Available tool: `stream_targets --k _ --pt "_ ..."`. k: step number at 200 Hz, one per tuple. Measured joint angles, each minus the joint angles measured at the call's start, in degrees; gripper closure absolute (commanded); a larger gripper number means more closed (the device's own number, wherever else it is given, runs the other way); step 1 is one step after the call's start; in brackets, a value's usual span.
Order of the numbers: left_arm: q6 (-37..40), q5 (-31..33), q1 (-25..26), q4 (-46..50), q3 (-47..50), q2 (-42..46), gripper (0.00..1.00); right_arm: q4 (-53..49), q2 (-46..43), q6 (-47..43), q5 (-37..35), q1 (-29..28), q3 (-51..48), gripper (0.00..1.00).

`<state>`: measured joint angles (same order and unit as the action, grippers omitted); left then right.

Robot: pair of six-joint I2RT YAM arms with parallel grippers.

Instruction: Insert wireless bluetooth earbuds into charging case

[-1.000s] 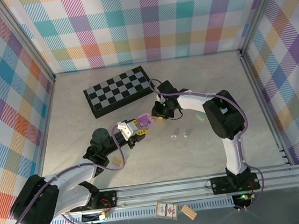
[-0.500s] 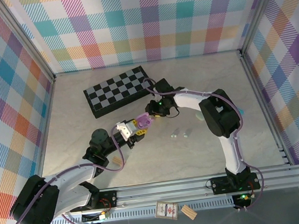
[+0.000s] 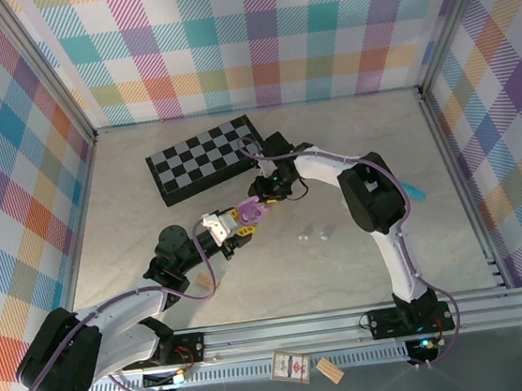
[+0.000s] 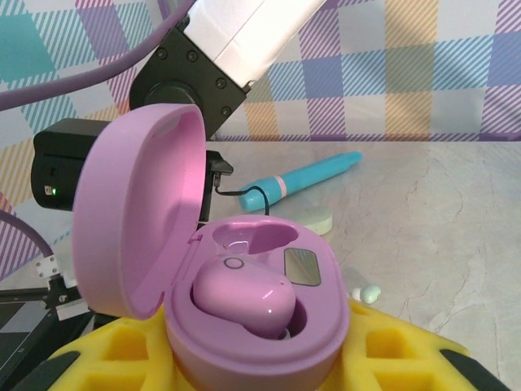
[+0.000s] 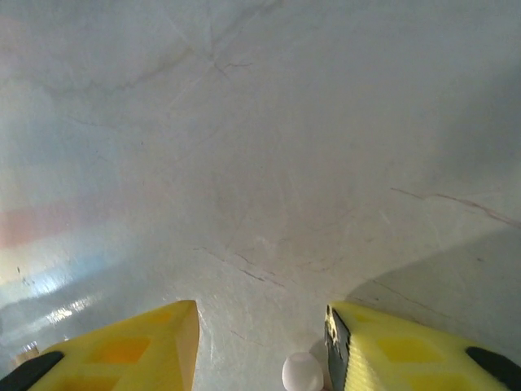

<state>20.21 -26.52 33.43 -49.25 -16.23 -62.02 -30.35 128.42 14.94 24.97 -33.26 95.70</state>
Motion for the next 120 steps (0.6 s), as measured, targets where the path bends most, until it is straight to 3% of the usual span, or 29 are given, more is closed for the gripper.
stream_targets --k 49,81,120 --pt "0.0 0.0 0.0 1.0 0.0 0.9 0.71 -7.5 1.8 -7.6 4.7 -1.7 3.7 0.63" --pt "0.0 0.0 0.0 1.4 0.0 0.9 0.71 -9.8 1.6 -10.3 5.8 -2.2 5.3 0.53" --pt "0.0 0.0 0.0 1.3 0.0 1.0 0.71 -7.1 -2.3 -9.3 1.6 -2.2 1.4 0.5"
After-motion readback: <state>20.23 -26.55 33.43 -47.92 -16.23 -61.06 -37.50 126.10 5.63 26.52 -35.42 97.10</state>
